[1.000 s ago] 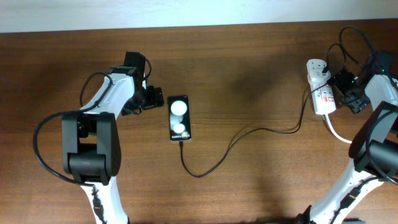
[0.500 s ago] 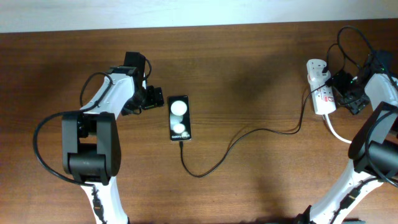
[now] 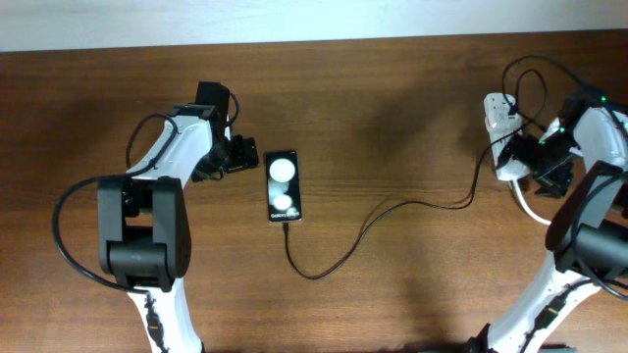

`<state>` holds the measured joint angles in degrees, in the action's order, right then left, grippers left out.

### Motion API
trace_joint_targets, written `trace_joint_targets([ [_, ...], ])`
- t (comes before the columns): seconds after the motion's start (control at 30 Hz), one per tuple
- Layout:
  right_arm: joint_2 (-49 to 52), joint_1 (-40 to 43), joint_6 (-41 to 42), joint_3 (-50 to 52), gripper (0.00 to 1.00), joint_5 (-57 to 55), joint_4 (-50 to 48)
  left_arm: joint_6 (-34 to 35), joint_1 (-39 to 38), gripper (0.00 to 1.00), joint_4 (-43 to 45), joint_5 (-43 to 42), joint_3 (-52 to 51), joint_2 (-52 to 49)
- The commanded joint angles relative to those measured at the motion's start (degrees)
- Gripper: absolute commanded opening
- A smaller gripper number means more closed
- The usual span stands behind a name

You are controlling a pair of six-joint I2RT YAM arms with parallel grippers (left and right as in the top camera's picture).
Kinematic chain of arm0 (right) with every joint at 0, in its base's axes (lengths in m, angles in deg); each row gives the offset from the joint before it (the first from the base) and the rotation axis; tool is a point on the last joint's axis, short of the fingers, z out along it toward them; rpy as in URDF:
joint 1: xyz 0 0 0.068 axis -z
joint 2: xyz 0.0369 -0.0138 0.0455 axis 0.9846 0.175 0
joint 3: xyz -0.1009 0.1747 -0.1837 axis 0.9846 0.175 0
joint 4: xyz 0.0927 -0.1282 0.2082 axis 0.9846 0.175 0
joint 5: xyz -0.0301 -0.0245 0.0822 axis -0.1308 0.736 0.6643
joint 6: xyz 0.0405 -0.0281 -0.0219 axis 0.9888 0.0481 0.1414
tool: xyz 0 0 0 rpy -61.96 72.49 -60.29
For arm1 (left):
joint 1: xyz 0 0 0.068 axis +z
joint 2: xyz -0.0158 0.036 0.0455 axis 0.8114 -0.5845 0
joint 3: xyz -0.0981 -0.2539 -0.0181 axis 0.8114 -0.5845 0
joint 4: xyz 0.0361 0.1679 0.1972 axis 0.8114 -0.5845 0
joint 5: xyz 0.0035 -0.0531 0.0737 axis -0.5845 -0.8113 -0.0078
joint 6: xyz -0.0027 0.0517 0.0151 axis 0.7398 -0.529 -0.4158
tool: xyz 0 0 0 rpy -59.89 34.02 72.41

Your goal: Plug charger to phone and switch on socket

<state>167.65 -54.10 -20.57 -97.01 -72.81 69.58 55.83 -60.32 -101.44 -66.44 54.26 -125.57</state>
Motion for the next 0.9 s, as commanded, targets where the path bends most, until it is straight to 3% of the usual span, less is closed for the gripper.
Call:
trace_joint_targets([
  [0.0, -1.6, -0.7, -2.93, -1.01, 0.99, -0.96, 0.39, -0.24, -0.13, 0.99, -0.07, 0.39, 0.98, -0.39],
  [0.87, -1.6, -0.7, -2.93, -1.01, 0.99, -0.94, 0.15, -0.24, -0.13, 0.99, -0.07, 0.39, 0.98, 0.33],
])
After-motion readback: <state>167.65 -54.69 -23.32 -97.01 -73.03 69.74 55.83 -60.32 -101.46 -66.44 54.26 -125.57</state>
